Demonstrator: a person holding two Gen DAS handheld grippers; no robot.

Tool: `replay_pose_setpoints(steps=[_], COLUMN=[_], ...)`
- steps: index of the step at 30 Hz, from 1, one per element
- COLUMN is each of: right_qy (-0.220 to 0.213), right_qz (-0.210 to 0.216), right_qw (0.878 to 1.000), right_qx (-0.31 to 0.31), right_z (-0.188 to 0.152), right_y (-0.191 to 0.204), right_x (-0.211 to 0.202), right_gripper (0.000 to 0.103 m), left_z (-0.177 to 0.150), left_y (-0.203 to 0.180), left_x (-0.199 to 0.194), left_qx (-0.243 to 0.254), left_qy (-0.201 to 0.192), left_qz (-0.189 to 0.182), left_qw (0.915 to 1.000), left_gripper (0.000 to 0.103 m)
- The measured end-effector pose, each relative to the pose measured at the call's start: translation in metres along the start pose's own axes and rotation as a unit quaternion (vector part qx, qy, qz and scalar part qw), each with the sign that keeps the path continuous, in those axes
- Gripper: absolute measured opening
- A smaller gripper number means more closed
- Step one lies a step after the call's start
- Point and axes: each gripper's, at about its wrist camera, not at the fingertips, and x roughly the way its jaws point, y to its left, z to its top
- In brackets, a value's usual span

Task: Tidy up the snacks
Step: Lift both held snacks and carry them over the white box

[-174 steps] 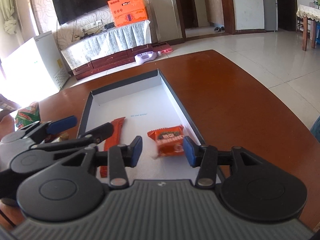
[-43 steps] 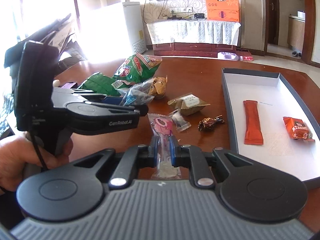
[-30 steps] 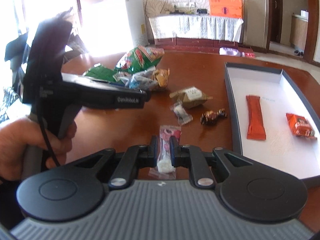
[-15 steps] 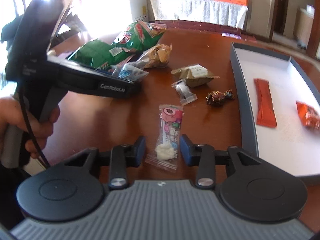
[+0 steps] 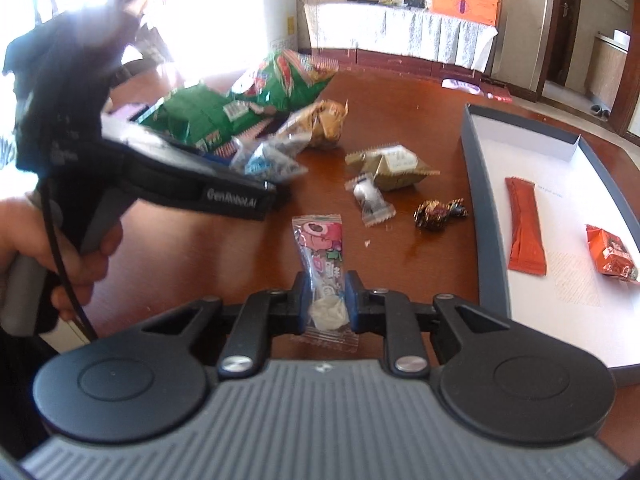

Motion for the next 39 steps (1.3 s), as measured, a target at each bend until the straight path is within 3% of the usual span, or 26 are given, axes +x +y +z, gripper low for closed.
replay_pose_setpoints(steps=[10, 39], right_qy=[-0.031, -0.081], right_qz=[0.006, -0.017], right_qw=[0.999, 0.995], right_qx=[0.017, 0.056], right_z=[0.007, 0.010], right_y=[-0.008, -0.042], right_x=[-0.016, -0.044], right_gripper=[0.022, 0.022], left_z=[0.008, 0.035], left_y=[-0.006, -0.069], left_x=[-0.016, -0.026], left_qx=[0.006, 0.017], left_qy=[-0.030, -0.067], left_qz=[0.019, -0.028], left_qw=[0.9993, 0.9973], left_gripper=[0.049, 0.050])
